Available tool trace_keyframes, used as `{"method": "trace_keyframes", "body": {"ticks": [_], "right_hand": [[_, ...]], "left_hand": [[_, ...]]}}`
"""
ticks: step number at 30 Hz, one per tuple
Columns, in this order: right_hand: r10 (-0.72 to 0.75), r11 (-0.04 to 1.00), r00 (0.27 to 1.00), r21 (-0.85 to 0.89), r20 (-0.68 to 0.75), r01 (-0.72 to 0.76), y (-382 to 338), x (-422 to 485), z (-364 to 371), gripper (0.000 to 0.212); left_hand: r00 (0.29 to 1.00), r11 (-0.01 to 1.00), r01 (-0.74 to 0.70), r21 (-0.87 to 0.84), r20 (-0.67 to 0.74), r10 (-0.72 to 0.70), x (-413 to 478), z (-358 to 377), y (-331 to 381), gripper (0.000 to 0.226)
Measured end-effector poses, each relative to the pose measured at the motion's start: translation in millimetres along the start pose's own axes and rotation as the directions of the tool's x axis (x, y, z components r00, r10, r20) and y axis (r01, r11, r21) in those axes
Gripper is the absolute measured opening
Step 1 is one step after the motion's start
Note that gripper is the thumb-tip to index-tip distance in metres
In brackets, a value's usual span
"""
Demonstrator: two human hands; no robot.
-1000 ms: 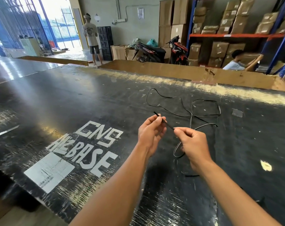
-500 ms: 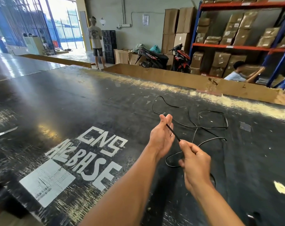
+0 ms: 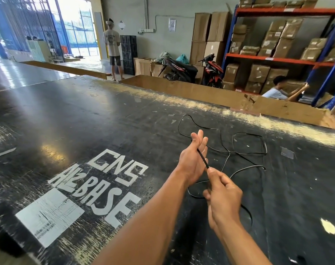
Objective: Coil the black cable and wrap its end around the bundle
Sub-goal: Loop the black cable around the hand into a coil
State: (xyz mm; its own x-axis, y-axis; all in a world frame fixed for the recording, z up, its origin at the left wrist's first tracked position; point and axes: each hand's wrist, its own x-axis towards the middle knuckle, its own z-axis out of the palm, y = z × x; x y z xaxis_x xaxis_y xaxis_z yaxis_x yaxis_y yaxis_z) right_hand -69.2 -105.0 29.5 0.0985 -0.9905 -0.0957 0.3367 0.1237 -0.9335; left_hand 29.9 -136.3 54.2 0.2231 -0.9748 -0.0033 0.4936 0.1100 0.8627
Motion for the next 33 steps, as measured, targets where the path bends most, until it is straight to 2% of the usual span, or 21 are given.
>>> {"method": "trace_keyframes", "body": {"ticks": [4, 7, 10, 15, 21, 26, 33], "right_hand": [[-0.017, 1.0, 1.0, -0.023, 0.02, 0.018, 0.6, 0.2, 1.2, 0.015], [-0.077, 0.988, 0.996, -0.127, 0.053, 0.083, 0.1, 2.3, -5.3, 0.017], [-0.164, 0.95, 0.978, -0.248, 0.126, 0.191, -1.2, 3.0, -11.0, 0.021], [-0.242, 0.884, 0.947, -0.355, 0.211, 0.305, 1.0, 3.0, -13.7, 0.027], [-0.284, 0.86, 0.935, -0.375, 0.214, 0.347, 0.2, 11.0, -15.9, 0.029], [-0.275, 0.839, 0.932, -0.415, 0.235, 0.352, 8.2, 7.1, -21.6, 0.027], [-0.236, 0.837, 0.929, -0.425, 0.286, 0.343, 21.1, 2.8, -24.9, 0.023]], "left_hand": [[1.0, 1.0, 0.03, 0.01, 0.009, -0.03, 0.3, -0.6, 2.3, 0.062], [0.996, 0.998, 0.067, -0.003, 0.051, -0.066, 1.3, -4.7, 8.9, 0.062], [0.991, 0.99, 0.092, -0.108, 0.109, -0.08, 1.7, -8.5, 16.2, 0.06], [0.985, 0.967, 0.107, -0.231, 0.157, -0.072, 1.1, -20.2, 27.8, 0.059], [0.969, 0.949, 0.192, -0.249, 0.204, -0.142, -10.9, -43.1, 33.6, 0.056], [0.953, 0.932, 0.21, -0.295, 0.273, -0.128, -16.0, -60.0, 38.6, 0.056], [0.948, 0.922, 0.214, -0.323, 0.298, -0.116, -23.1, -62.0, 39.2, 0.056]]}}
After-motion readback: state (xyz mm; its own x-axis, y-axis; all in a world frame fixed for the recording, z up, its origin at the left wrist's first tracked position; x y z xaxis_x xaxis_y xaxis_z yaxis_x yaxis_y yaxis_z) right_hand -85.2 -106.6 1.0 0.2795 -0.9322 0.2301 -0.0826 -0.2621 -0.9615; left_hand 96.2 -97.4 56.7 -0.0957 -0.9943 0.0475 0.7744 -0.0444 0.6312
